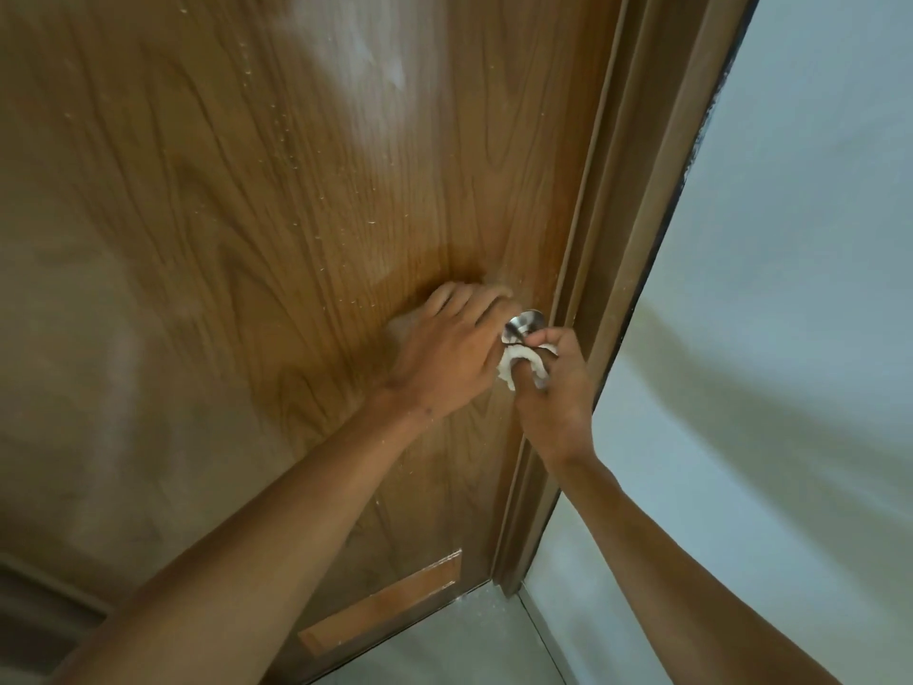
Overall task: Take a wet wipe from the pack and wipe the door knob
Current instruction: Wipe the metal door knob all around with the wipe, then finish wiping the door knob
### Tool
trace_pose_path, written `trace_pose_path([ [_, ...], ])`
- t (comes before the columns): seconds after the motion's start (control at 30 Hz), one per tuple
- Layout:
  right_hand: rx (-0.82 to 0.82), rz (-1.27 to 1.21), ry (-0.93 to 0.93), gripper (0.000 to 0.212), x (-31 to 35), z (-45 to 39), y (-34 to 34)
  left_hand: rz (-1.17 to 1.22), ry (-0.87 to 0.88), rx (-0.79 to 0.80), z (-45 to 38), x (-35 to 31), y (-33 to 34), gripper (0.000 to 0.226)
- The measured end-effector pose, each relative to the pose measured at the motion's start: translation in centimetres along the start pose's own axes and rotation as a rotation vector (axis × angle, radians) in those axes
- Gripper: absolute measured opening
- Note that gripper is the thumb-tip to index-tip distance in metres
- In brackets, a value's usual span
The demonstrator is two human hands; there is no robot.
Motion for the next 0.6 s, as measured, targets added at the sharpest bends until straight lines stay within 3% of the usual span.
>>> trace_pose_path([
  [0.17, 0.034, -0.036, -0.006, 0.023, 0.8, 0.8, 0.1, 0.846, -0.609, -0.032, 3.8, -1.3, -0.4, 0.009],
  [0.23, 0.052, -0.012, -0.014, 0.024, 0.9, 1.1, 0.3, 1.145, -0.859, -0.061, 5.0, -1.9, -0.4, 0.013],
  [0.3, 0.11, -0.001, -0.033, 0.019, 0.8, 1.4, 0.5, 1.385, -0.998, -0.1, 6.1, -2.6, -0.5, 0.016],
  [0.4, 0.222, -0.049, -0.064, 0.015, 0.6, 2.3, 0.9, 1.514, -1.062, -0.189, 7.5, -3.6, -1.2, 0.005],
  [0.6, 0.543, -0.128, -0.114, 0.018, 0.8, 5.6, 2.1, 1.557, -1.319, -0.362, 11.7, -4.3, -3.0, 0.016],
])
Point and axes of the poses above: each hand's wrist, its own z-axis away from the middle knuckle, its own y-axis out of the palm, x = y × z, the point moved 2 cm from there along -z, towards the middle knuckle, and after that the axes turned 7 degrees about x, right-handed, at the moved point
